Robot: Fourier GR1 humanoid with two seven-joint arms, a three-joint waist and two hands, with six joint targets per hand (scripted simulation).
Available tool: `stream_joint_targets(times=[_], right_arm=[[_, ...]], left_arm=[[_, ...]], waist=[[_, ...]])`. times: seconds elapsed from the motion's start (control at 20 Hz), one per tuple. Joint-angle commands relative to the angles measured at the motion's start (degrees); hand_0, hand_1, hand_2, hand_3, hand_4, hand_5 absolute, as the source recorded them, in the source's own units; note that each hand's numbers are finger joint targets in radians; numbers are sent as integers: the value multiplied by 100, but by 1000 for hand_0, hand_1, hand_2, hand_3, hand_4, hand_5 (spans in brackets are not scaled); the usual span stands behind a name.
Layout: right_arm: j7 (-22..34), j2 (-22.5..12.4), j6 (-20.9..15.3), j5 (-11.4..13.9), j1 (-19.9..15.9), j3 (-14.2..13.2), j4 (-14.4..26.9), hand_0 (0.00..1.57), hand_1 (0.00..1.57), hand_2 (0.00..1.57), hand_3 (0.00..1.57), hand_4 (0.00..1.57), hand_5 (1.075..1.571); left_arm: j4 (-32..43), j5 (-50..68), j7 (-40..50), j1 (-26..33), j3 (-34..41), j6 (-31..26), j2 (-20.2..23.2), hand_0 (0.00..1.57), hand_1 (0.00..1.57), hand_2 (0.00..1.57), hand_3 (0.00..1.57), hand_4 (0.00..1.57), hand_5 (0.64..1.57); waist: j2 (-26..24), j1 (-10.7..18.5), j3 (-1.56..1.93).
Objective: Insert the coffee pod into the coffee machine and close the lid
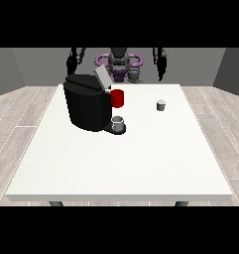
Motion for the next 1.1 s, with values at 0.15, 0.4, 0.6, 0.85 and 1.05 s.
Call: stream_joint_targets(times=[0.15, 0.4, 0.6, 0.85, 1.05], right_arm=[[-306, -54, 150, 20, 166, 15, 176, 0, 0, 0, 0, 0, 1571], [-331, -120, -619, 760, -264, -20, -56, 0, 0, 0, 0, 0, 1571], [-416, -92, -619, 809, -558, 39, -77, 0, 0, 0, 0, 0, 1571], [-27, 169, -711, 1064, -675, 477, -373, 0, 0, 0, 0, 0, 1571], [282, 260, -811, 1019, -1015, 373, -303, 0, 0, 0, 0, 0, 1571]], left_arm=[[68, -328, -574, 171, -23, -866, 938, 0, 0, 0, 0, 0, 1571], [401, -809, -649, -393, 260, -1334, 2071, 0, 0, 0, 0, 0, 1571], [1034, -1119, -718, -867, 404, -1343, 2291, 0, 0, 0, 0, 0, 1571], [1962, -1444, -900, -1368, 454, -1552, 2562, 0, 0, 0, 0, 0, 1571], [2464, -1869, -939, -1656, 330, -1447, 2562, 0, 0, 0, 0, 0, 1571]], waist=[[-131, 137, 79], [232, -234, 78], [620, -446, 78], [810, -694, 76], [1007, -674, 76]])
